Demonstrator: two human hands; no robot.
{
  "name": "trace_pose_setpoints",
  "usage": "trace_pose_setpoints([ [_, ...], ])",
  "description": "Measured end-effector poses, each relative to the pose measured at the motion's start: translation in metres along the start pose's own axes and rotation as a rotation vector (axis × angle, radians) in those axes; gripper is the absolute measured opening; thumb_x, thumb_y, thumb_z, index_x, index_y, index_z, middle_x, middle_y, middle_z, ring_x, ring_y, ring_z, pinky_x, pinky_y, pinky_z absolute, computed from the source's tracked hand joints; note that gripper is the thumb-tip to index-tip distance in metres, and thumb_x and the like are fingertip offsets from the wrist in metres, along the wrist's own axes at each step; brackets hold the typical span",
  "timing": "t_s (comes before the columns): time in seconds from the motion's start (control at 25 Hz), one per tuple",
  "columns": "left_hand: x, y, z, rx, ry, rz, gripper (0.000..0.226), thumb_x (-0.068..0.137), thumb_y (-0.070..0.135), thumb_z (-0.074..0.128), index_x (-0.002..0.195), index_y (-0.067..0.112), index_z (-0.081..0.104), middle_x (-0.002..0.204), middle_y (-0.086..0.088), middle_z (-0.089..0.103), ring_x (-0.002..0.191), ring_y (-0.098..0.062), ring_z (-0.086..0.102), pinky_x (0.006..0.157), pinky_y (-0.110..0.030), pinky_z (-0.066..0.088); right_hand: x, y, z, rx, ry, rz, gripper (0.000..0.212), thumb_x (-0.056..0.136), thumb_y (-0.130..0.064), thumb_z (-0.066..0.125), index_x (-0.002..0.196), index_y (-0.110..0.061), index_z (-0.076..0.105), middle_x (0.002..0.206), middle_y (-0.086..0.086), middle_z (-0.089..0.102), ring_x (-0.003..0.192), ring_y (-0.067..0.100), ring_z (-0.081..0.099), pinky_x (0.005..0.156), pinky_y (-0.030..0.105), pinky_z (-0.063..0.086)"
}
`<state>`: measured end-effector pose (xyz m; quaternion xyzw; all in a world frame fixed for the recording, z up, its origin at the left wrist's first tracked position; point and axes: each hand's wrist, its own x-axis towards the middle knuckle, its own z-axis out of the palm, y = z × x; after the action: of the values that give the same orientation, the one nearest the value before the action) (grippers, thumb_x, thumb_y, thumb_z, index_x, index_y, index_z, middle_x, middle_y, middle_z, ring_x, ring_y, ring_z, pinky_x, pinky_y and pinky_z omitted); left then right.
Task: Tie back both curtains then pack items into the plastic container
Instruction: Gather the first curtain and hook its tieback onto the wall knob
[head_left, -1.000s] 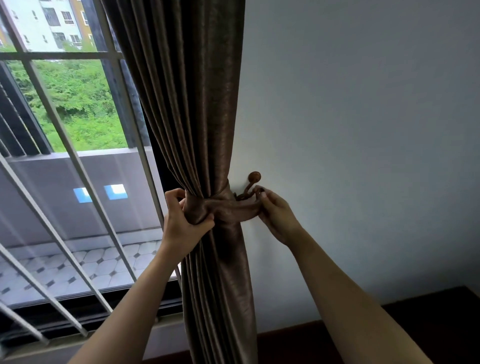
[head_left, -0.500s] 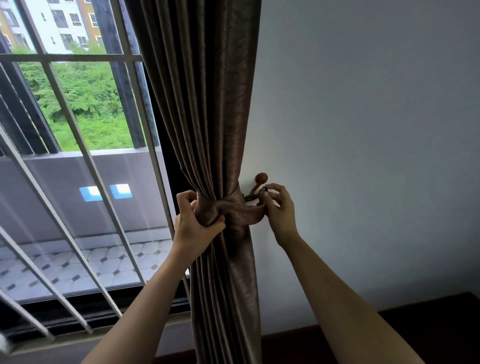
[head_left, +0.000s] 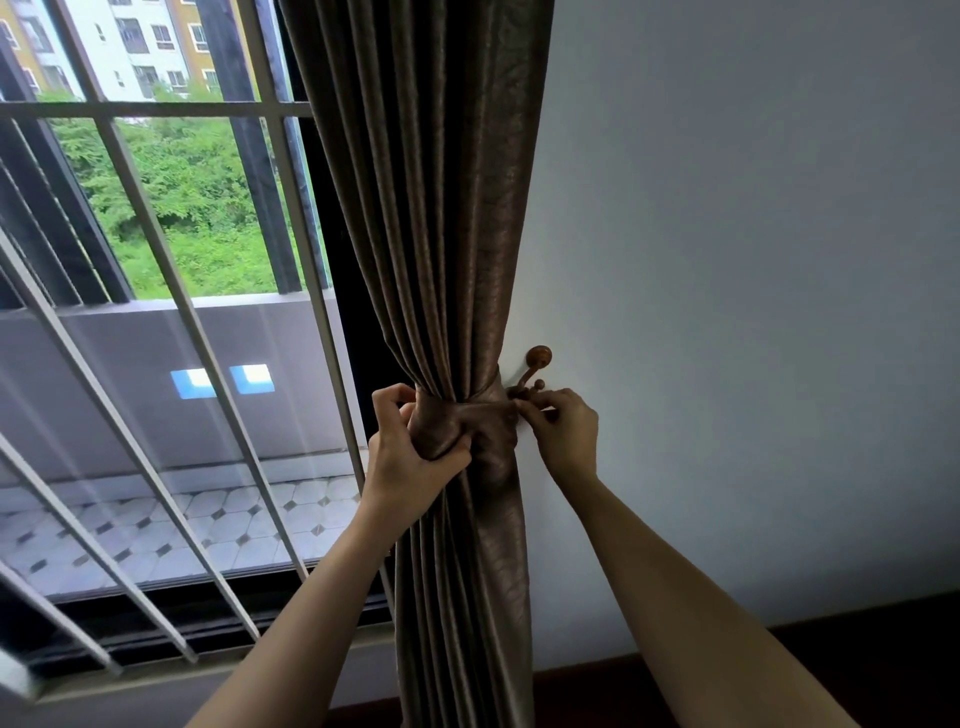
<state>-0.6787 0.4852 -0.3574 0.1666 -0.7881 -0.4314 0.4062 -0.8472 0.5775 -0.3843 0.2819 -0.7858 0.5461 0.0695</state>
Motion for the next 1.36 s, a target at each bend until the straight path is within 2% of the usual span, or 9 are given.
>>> trace_pose_setpoints([
  [0.16,0.002,-0.002,0.002,-0.131,-0.048,0.009,0.068,0.07,0.01,0.076,0.113,0.028,0.026,0.099,-0.001,0.064,0.089,-0.018,0.069,0.075,-0.038,0.059,0.014,-0.006,-0.004,-0.058,-0.013,0.046,0.02,0.087,-0.023,0.065,0.093,-0.006,0.072,0.083,0.001,0.064,0.074,0.015,0.056,0.065,0.018,0.038],
  [0.32,-0.001,0.003,0.002,-0.177,-0.14,0.023,0.075,0.068,0.015,0.074,0.122,0.031,0.025,0.106,-0.003,0.063,0.091,-0.015,0.069,0.077,-0.036,0.059,0.016,-0.009,-0.001,0.003,-0.06,0.154,0.019,0.089,-0.019,0.061,0.086,-0.004,0.071,0.076,0.01,0.07,0.071,0.025,0.066,0.073,0.034,0.054],
  [0.52,-0.011,0.006,-0.004,-0.229,-0.204,0.04,0.079,0.069,0.027,0.07,0.128,0.045,0.021,0.117,0.004,0.058,0.098,-0.011,0.066,0.078,-0.03,0.058,0.023,-0.021,-0.033,0.288,-0.569,0.384,0.024,0.095,-0.02,0.048,0.107,-0.009,0.065,0.112,0.012,0.066,0.105,0.025,0.062,0.092,0.037,0.051],
  [0.64,-0.011,0.005,-0.016,-0.18,-0.239,0.093,0.079,0.07,0.029,0.07,0.133,0.042,0.024,0.125,0.006,0.05,0.11,-0.008,0.058,0.084,-0.03,0.055,0.021,-0.034,-0.055,-0.069,-0.24,0.107,0.028,0.096,-0.028,0.048,0.107,-0.009,0.064,0.101,0.007,0.068,0.088,0.021,0.064,0.075,0.027,0.049],
  [0.72,-0.004,0.004,-0.027,-0.074,-0.169,0.167,0.071,0.072,0.029,0.067,0.133,0.033,0.032,0.128,0.002,0.051,0.119,-0.012,0.052,0.092,-0.036,0.051,0.014,-0.049,-0.071,-0.027,-0.05,-0.265,0.016,0.091,-0.021,0.056,0.1,-0.011,0.064,0.093,0.002,0.065,0.079,0.017,0.062,0.067,0.021,0.046],
  [0.84,0.011,0.008,-0.04,0.174,-0.076,0.368,0.042,0.077,0.029,0.061,0.115,0.014,0.054,0.114,0.001,0.051,0.105,-0.011,0.053,0.088,-0.027,0.049,0.008,-0.06,-0.083,-0.079,-0.406,-0.71,0.022,0.086,-0.027,0.065,0.103,-0.014,0.065,0.095,-0.004,0.064,0.079,0.01,0.06,0.069,0.014,0.045],
  [1.0,0.027,0.009,-0.047,0.37,-0.11,0.486,0.034,0.082,0.029,0.058,0.1,0.002,0.062,0.106,-0.008,0.055,0.089,-0.013,0.054,0.081,-0.006,0.039,0.005,-0.067,-0.083,-0.271,-0.477,-0.799,0.041,0.08,-0.053,0.064,0.109,-0.023,0.061,0.095,-0.006,0.061,0.081,0.012,0.06,0.068,0.031,0.053],
  [1.2,0.038,0.014,-0.053,0.429,-0.188,0.594,0.02,0.089,0.028,0.053,0.096,0.012,0.065,0.1,-0.008,0.054,0.083,-0.021,0.059,0.074,-0.034,0.053,-0.016,-0.079,-0.078,-0.526,-0.455,-0.903,0.025,0.083,-0.04,0.066,0.095,-0.018,0.066,0.083,0.002,0.071,0.072,0.022,0.066,0.062,0.025,0.04],
  [1.36,0.05,0.035,-0.059,0.395,-0.059,0.613,0.016,0.092,0.02,0.053,0.091,0.01,0.064,0.094,-0.008,0.057,0.08,-0.02,0.06,0.072,-0.035,0.052,-0.007,-0.103,-0.09,-0.316,-0.331,-0.765,0.02,0.085,-0.035,0.064,0.093,-0.018,0.07,0.087,-0.003,0.071,0.067,0.012,0.06,0.064,0.027,0.046],
])
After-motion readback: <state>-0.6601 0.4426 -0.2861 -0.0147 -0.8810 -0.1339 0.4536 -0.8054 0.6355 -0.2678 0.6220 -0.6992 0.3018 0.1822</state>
